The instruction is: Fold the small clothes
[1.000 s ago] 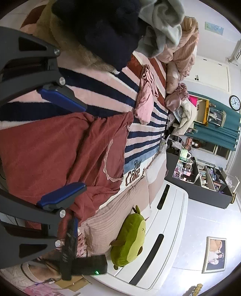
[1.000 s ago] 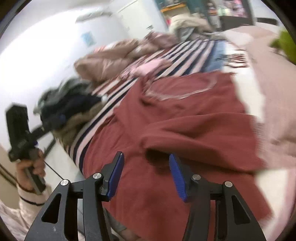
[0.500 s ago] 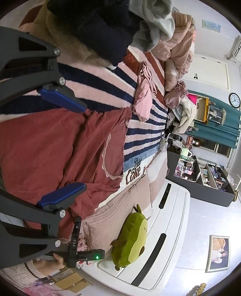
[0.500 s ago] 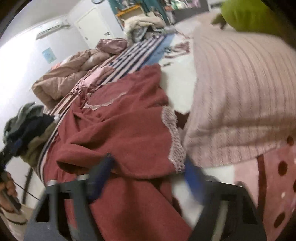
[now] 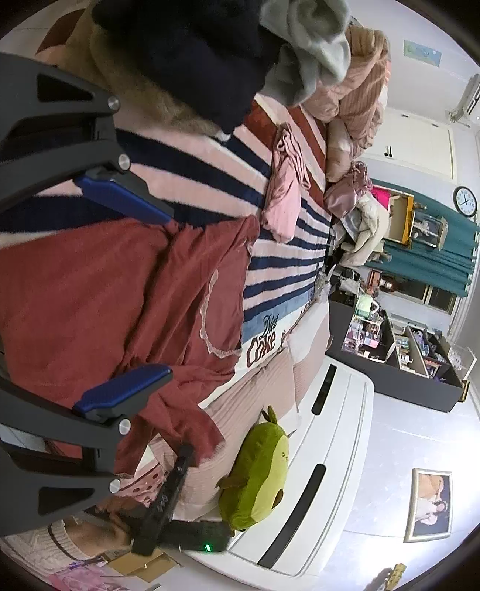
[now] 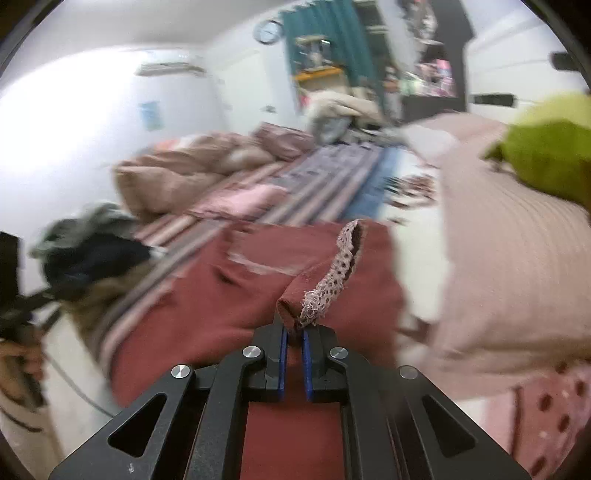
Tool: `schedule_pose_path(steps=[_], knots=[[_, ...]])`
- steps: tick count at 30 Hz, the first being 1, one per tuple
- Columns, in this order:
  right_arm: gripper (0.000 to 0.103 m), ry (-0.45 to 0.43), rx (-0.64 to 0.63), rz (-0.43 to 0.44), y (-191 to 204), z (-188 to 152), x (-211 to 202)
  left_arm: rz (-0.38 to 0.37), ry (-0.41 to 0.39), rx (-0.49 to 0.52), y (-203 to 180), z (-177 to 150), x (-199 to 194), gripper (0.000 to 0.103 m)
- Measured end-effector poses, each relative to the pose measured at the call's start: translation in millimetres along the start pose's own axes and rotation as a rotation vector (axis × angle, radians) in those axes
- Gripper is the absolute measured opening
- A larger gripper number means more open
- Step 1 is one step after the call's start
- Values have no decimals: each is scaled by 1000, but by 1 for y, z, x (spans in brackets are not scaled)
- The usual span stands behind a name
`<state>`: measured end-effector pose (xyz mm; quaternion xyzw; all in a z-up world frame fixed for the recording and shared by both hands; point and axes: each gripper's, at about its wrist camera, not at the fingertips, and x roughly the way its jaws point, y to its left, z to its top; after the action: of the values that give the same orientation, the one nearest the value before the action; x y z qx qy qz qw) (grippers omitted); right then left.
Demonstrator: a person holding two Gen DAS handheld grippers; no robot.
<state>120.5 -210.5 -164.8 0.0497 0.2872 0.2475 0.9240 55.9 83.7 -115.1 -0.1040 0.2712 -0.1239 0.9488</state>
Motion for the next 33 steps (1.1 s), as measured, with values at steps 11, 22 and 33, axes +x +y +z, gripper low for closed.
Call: schedule_pose_path(steps=[11, 22, 33], knots=[[1, 248, -174, 489, 167, -42, 68, 43, -40, -21, 41, -7, -26, 75], [24, 353, -66, 492, 148, -66, 86, -41, -9, 12, 30, -3, -3, 75], [43, 227, 275, 69, 2, -55, 49, -234, 238, 79, -44, -27, 108, 37]])
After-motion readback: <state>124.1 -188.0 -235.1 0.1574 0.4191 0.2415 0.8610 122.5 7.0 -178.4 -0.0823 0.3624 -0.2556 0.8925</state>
